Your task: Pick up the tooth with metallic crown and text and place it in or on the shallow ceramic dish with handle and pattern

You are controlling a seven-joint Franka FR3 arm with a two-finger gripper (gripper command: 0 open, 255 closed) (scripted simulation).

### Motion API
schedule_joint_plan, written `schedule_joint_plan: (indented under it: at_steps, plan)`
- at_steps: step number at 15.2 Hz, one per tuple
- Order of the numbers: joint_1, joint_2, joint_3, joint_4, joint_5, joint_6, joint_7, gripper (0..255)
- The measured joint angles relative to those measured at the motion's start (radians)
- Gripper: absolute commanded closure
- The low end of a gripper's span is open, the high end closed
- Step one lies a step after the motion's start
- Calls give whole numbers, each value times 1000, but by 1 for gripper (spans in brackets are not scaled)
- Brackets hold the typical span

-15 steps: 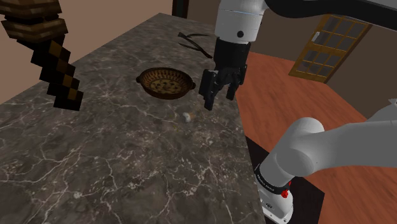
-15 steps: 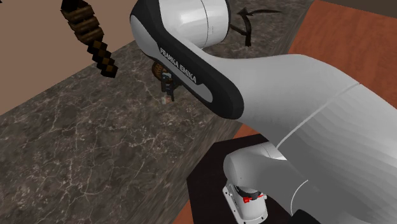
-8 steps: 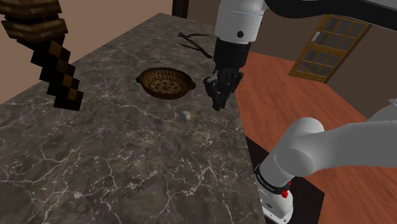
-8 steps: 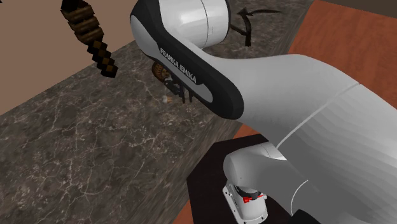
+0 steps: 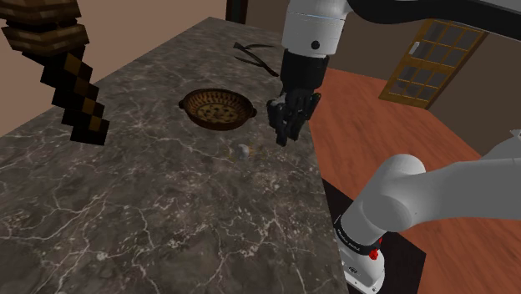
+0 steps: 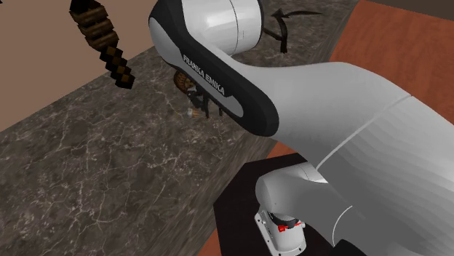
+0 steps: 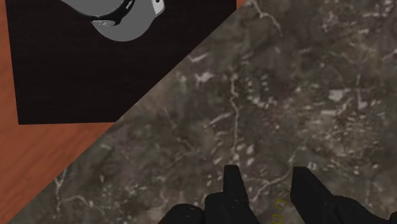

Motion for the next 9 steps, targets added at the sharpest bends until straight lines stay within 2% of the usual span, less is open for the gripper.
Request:
schedule_joint_plan:
  at_steps: [2, 5, 7, 9]
  plan:
    - [-28, -34, -5, -42, 78, 68, 82, 0]
    - [-85, -114, 5, -141, 267, 244, 274, 0]
    - [-96, -140, 16, -181, 326, 307, 325, 0]
    - [-97, -147, 31, -206, 352, 340, 337, 0]
